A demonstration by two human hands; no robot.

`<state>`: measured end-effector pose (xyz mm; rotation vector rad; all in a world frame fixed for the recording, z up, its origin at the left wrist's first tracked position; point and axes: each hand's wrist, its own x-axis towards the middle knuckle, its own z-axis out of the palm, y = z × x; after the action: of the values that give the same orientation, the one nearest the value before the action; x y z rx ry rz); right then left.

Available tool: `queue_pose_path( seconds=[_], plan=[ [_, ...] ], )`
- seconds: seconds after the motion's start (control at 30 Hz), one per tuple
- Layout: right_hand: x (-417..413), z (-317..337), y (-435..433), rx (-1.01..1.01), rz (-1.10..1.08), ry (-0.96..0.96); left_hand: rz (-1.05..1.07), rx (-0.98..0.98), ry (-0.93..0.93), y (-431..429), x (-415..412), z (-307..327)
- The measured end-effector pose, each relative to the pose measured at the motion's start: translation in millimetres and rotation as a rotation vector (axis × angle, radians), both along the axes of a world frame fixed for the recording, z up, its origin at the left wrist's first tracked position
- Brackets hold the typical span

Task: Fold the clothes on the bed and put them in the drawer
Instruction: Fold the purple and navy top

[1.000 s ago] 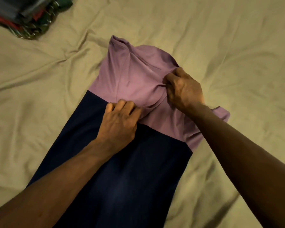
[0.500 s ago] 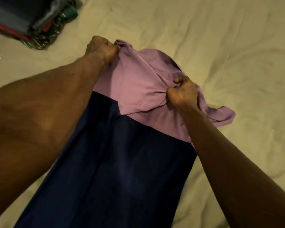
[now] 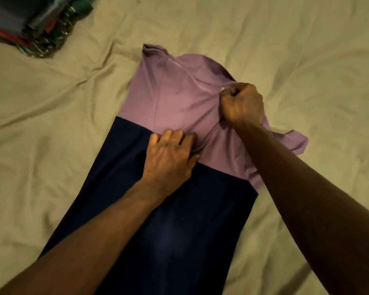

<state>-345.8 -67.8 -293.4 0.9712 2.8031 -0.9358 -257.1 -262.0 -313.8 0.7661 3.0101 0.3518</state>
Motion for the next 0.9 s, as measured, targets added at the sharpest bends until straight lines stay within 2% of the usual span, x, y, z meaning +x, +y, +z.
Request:
queue_pose_path(
  seconds=[0.07, 0.2, 0.33, 0.43, 0.57, 0.63, 0.67, 0.73, 0.8, 0.9],
  plan=[
    [-5.0, 0.5, 3.6, -0.023, -0.045, -0.02, 0.038, 0.046, 0.044, 10.5, 8.2, -1.4],
    [-10.9, 2.0, 4.3, -0.046, 0.0, -0.035, 0.151, 0.028, -0.02, 23.8, 21.0, 4.3],
    [-14.8, 6.3, 0.6, -0.208, -0.006, -0.049, 0.25, 0.071, -0.01, 21.5, 18.2, -2.1],
    [-24.3, 13.7, -1.3, -0.274, -0.088, 0.016, 0.32, 0.323, -0.052, 16.8, 15.4, 13.7],
    [-52.8, 35.2, -17.7, -0.467, -0.137, 0.062, 0.659, 0.823, -0.197, -2.4, -4.2, 52.4],
    [-70.4, 43.3, -35.5, -0.588, -0.115, 0.061, 0.854, 1.014, -0.362, -22.0, -30.1, 52.0],
    [-78.3, 45.8, -47.7, -0.658, -0.088, 0.054, 0.934, 1.041, -0.42, -33.7, -44.9, 46.5],
    [-84.1, 44.3, -69.2, -0.739, 0.018, 0.027, 1.029, 0.939, -0.489, -54.5, -68.2, 32.0],
    [-85.3, 29.0, -83.7, -0.571, 0.177, 0.01, 1.08, 0.83, -0.522, -70.9, -79.6, 17.8],
    [-70.3, -0.2, -91.8, -0.124, 0.526, -0.034, 1.07, 0.796, -0.542, -80.5, -79.7, 8.6]
  ],
)
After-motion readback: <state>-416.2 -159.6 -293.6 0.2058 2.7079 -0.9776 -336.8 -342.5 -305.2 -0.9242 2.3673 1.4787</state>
